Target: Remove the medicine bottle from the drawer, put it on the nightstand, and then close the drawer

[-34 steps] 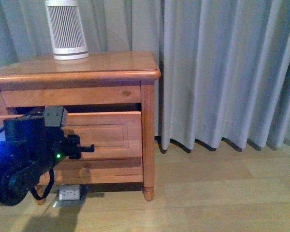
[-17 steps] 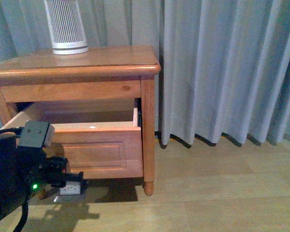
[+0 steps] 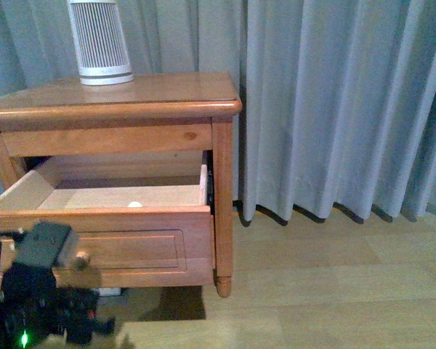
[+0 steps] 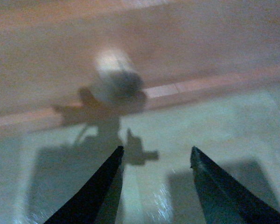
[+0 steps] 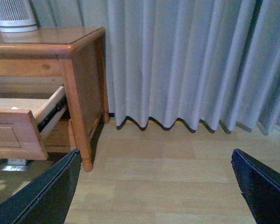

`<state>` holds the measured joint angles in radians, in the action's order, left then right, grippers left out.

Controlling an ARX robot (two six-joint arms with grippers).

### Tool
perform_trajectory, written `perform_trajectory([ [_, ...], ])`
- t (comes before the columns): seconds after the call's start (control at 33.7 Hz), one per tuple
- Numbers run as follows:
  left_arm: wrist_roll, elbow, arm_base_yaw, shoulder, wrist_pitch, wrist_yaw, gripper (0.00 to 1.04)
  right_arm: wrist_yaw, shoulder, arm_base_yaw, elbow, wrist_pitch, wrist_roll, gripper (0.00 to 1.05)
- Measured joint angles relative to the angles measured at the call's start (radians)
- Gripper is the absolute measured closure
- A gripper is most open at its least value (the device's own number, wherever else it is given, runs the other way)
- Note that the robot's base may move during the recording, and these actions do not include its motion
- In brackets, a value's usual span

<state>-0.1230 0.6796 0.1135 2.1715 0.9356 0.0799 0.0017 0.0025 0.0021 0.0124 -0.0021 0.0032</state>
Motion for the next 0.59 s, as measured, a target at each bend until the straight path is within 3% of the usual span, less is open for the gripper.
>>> perform_trajectory([
  [0.21,0.009,-0.071,0.013,-0.069,-0.030,-0.003,0.26,0.000,0.000,0.000,0.000,0.000,0.000,0.07],
  [0.3,0.014,-0.096,-0.005,-0.180,-0.014,-0.030,0.07,0.000,0.000,0.000,0.000,0.000,0.000,0.07],
  [0.45,0.030,-0.125,-0.014,-0.424,0.022,-0.057,0.07,0.000,0.000,0.000,0.000,0.000,0.000,0.07],
  [0.59,0.083,-0.130,-0.011,-0.763,-0.087,-0.047,0.07,0.000,0.000,0.000,0.000,0.000,0.000,0.07],
])
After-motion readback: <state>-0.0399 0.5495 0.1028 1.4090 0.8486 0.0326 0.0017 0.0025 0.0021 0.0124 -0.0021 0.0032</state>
